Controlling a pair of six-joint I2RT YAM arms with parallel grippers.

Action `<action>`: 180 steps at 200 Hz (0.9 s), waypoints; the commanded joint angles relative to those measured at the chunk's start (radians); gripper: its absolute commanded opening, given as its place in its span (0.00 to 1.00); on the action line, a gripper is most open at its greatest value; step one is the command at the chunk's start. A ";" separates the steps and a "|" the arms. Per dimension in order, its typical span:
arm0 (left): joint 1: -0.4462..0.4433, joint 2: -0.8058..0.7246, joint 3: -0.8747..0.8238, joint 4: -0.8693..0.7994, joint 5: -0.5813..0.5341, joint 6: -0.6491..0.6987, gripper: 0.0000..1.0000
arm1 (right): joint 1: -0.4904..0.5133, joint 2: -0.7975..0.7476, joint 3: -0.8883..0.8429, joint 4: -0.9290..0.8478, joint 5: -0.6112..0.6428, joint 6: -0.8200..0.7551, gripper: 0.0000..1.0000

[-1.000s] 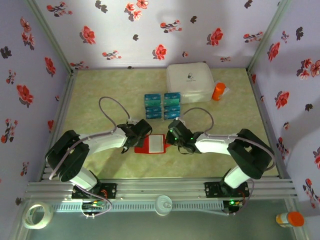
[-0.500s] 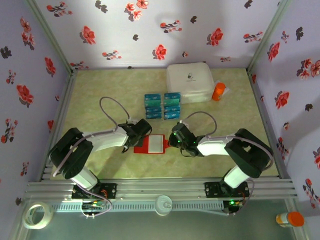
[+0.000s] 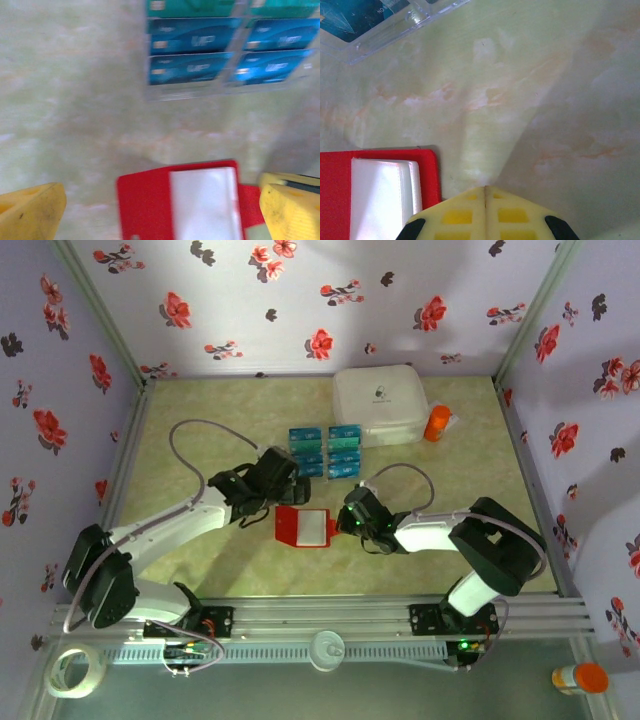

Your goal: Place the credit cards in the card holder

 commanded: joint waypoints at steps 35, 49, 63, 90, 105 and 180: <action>-0.033 -0.002 -0.079 0.304 0.273 -0.177 1.00 | -0.002 0.049 -0.019 0.008 -0.027 0.021 0.03; -0.033 0.000 -0.128 0.369 0.298 -0.209 1.00 | -0.001 0.049 -0.020 0.008 -0.027 0.021 0.03; -0.033 0.000 -0.175 0.409 0.305 -0.230 1.00 | -0.002 0.049 -0.021 0.009 -0.025 0.024 0.02; -0.031 -0.010 -0.272 0.461 0.306 -0.252 1.00 | -0.001 0.046 -0.029 0.009 -0.023 0.025 0.02; -0.026 -0.021 -0.322 0.476 0.303 -0.254 1.00 | -0.001 0.043 -0.034 0.008 -0.022 0.025 0.02; -0.016 -0.014 -0.459 0.492 0.205 -0.176 1.00 | -0.002 0.046 -0.037 0.006 -0.025 0.025 0.01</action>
